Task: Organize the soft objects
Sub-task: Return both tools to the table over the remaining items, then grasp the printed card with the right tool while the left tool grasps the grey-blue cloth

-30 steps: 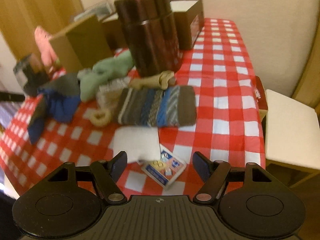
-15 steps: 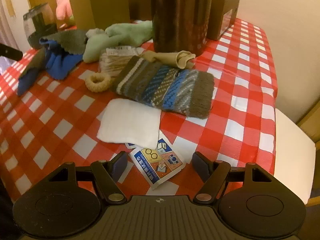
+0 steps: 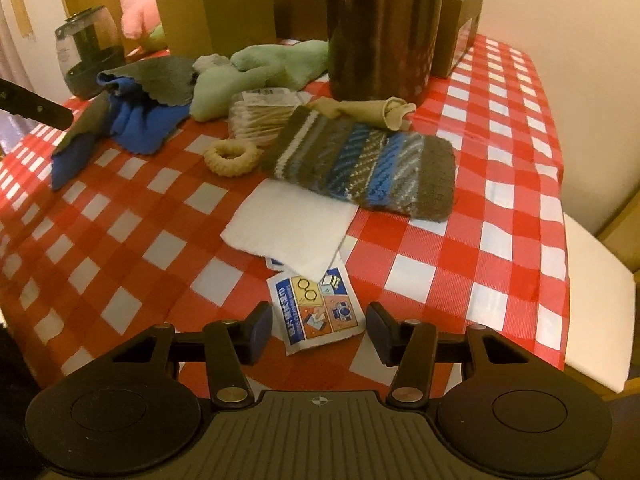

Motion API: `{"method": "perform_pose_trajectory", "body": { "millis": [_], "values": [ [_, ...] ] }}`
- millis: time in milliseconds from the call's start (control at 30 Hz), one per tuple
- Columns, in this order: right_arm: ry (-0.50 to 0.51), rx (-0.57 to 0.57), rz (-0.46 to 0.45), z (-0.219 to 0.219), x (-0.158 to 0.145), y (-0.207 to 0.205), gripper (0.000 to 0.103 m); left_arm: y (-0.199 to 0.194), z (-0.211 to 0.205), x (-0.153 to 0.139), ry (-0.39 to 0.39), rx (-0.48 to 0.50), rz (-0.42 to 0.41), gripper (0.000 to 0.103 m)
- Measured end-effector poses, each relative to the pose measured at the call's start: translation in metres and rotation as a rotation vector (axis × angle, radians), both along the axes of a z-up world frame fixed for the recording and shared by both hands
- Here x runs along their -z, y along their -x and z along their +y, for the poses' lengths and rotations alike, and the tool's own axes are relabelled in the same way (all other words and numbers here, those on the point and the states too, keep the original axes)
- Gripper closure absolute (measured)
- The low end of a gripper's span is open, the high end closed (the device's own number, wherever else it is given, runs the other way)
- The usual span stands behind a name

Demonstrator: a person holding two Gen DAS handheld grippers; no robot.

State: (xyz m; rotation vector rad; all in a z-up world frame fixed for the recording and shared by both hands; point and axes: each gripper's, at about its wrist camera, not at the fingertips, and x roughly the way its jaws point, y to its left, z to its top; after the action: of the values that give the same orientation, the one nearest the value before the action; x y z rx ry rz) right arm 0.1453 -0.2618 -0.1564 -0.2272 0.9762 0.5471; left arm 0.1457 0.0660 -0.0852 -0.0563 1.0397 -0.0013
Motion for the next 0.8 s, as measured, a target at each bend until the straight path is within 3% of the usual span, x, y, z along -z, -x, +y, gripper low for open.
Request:
{"method": "perform_pose_trajectory", "body": {
  "millis": [133, 333, 500, 800],
  "values": [
    [-0.001, 0.019, -0.019, 0.004, 0.002, -0.002, 0.051, -0.001, -0.001, 0.000, -0.001, -0.001, 0.001, 0.024],
    [0.008, 0.008, -0.011, 0.007, 0.000, 0.001, 0.062, 0.001, 0.000, 0.004, 0.004, -0.008, 0.011, 0.024],
    [0.018, 0.004, 0.007, 0.005, -0.004, 0.007, 0.063, 0.001, 0.003, 0.007, 0.005, -0.013, 0.020, 0.024],
    [-0.068, 0.087, -0.031, -0.017, -0.038, 0.015, 0.063, -0.003, 0.008, 0.012, -0.023, -0.010, 0.023, 0.024]
  ]
}}
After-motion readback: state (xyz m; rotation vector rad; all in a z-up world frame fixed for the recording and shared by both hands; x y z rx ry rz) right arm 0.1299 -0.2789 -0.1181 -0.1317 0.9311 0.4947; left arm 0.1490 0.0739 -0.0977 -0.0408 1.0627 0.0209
